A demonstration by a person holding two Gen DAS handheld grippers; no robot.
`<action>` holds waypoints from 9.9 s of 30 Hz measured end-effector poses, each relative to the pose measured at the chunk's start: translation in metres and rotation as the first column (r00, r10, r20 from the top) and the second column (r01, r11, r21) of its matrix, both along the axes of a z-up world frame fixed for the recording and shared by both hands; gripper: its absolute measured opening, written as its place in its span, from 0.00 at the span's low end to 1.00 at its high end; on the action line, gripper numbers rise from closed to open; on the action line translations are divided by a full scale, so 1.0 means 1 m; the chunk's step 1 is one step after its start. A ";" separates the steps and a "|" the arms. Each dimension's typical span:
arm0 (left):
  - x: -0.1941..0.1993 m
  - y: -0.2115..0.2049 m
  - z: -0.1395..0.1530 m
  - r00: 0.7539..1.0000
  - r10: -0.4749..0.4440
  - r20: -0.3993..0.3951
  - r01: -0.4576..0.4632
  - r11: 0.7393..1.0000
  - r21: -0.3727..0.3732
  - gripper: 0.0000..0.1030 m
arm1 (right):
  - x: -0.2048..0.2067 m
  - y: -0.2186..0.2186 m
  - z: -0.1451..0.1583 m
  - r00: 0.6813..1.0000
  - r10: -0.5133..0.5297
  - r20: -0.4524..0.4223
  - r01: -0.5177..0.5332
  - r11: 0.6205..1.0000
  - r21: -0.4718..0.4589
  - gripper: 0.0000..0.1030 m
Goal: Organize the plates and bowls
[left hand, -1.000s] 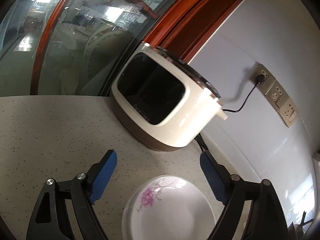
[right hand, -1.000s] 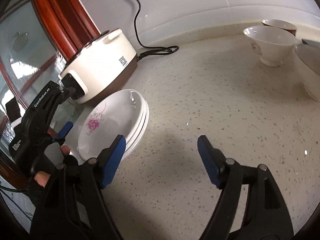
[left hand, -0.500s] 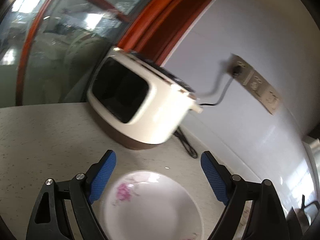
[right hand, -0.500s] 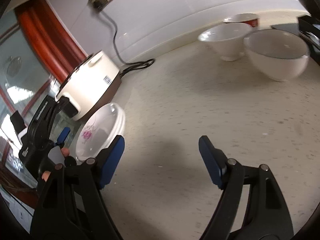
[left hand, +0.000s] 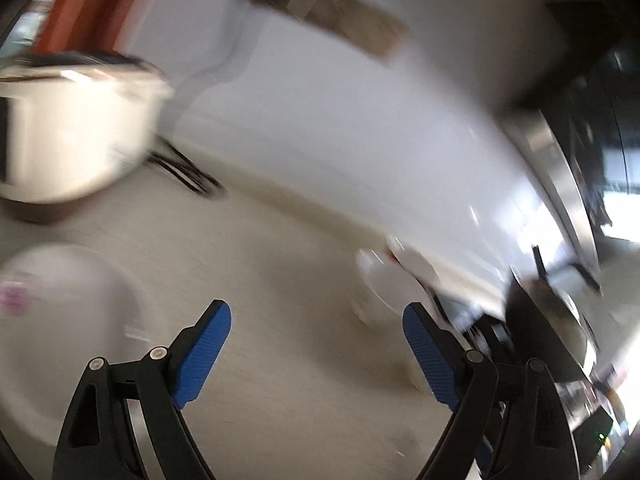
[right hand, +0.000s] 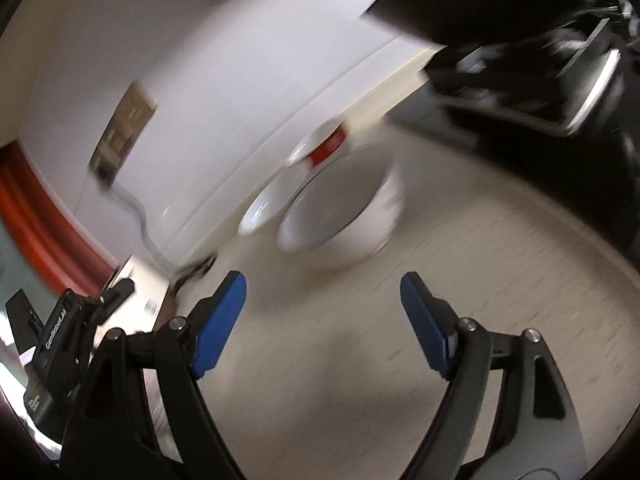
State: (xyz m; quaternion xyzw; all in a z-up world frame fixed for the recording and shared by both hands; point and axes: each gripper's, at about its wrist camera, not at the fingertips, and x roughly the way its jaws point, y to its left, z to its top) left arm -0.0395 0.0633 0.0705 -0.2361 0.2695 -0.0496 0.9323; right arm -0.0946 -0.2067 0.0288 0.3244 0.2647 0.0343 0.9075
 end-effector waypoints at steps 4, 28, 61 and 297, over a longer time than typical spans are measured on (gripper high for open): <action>0.040 -0.043 -0.011 0.982 -0.157 -0.109 0.157 0.988 -0.010 0.86 | 0.008 -0.017 -0.004 0.999 -0.035 -0.014 0.035 0.999 0.035 0.79; 0.071 -0.084 -0.052 0.942 -0.256 -0.218 0.253 0.967 -0.041 0.87 | 0.065 -0.046 0.032 0.990 0.033 -0.138 -0.049 0.992 -0.117 0.80; 0.076 -0.127 -0.060 0.899 -0.370 -0.234 0.398 0.913 0.087 0.28 | 0.127 -0.020 -0.001 0.911 0.286 -0.297 -0.379 0.866 -0.326 0.17; 0.073 -0.104 -0.008 0.991 -0.104 -0.084 0.122 0.963 0.240 0.12 | 0.153 0.019 0.043 0.838 0.510 -0.193 -0.545 0.770 -0.332 0.18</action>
